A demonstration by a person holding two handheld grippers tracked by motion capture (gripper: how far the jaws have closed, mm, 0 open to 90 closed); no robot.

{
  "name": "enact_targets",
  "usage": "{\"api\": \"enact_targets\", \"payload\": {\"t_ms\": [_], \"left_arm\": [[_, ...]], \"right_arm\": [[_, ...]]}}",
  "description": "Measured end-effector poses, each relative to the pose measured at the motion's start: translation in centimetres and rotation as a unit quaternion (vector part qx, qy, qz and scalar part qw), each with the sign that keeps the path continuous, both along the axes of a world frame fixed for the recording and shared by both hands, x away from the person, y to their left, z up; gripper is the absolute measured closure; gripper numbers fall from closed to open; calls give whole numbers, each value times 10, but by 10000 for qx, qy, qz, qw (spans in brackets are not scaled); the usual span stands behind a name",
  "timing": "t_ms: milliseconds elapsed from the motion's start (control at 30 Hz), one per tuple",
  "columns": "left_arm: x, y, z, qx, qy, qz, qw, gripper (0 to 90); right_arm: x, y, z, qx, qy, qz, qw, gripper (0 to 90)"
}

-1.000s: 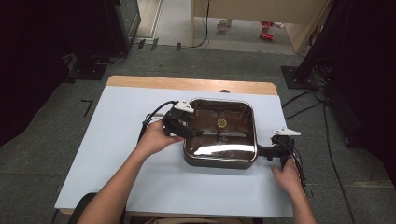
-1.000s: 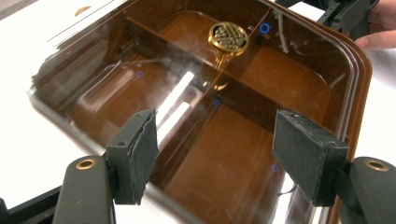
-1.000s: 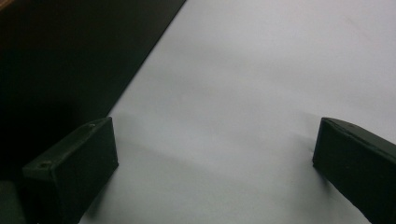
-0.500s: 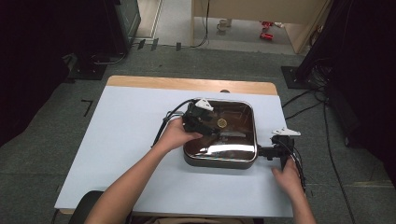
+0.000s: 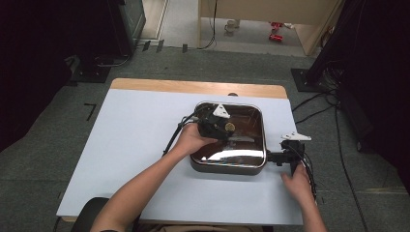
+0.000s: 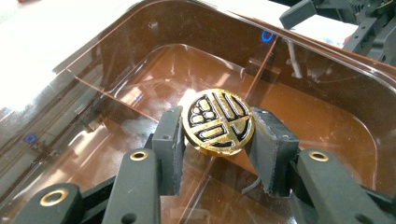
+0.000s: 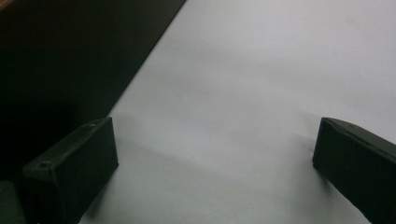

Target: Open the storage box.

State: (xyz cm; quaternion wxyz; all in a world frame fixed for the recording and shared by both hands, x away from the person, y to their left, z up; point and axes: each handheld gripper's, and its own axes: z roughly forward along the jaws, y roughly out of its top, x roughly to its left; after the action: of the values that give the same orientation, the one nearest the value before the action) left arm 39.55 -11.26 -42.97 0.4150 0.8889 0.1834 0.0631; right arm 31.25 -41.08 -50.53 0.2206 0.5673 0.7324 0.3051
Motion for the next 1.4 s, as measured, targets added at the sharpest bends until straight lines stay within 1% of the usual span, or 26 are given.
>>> {"api": "enact_targets", "payload": {"t_ms": [133, 233, 333, 467, 633, 700, 733, 833, 933, 967, 1000, 1200, 1300, 1400], "left_arm": [[-1, 0, 4, 60, -33, 24, 10000, 587], [-2, 1, 8, 16, -67, 19, 10000, 587], [-3, 4, 19, -83, -105, 2, 9999, 588], [-7, 13, 37, -225, -215, -18, 9995, 588], [-9, 29, 53, -240, -326, 70, 9992, 588], [-9, 38, 57, -240, -344, 146, 9990, 588], [-8, 46, 59, -259, -331, 248, 9988, 588], [-6, 61, 62, -269, -305, 395, 9984, 589], [-4, 82, 66, -299, -279, 612, 9973, 588], [-4, 87, 67, -298, -281, 650, 9970, 588], [-4, 94, 68, -318, -270, 737, 9964, 588], [-6, 128, 72, -344, -243, 1046, 9936, 589], [-7, 145, 73, -357, -254, 1219, 9916, 589], [-8, 163, 74, -372, -250, 1419, 9889, 589]], "right_arm": [[0, 0, 0, 2, 1, -4, 10000, 0], [0, 0, 0, 4, 2, -5, 10000, 0], [0, 0, 0, 7, 4, -6, 10000, 0], [0, 0, 0, 4, -3, -4, 10000, 0], [0, 0, 0, 8, 3, -5, 10000, 0], [0, 0, 0, 11, 6, -9, 10000, 0], [0, 0, 0, 8, 3, -6, 10000, 0], [0, 0, 0, 12, 5, -9, 10000, 0], [0, 0, 0, 15, 5, -9, 10000, 0], [0, 0, 0, 14, 5, -8, 10000, 0], [0, 0, 0, 13, 5, -8, 10000, 0], [0, 0, 0, 20, 4, -10, 10000, 0], [0, 0, 0, 16, 8, -6, 10000, 0], [0, 0, 0, 21, 11, -9, 10000, 0]]}}
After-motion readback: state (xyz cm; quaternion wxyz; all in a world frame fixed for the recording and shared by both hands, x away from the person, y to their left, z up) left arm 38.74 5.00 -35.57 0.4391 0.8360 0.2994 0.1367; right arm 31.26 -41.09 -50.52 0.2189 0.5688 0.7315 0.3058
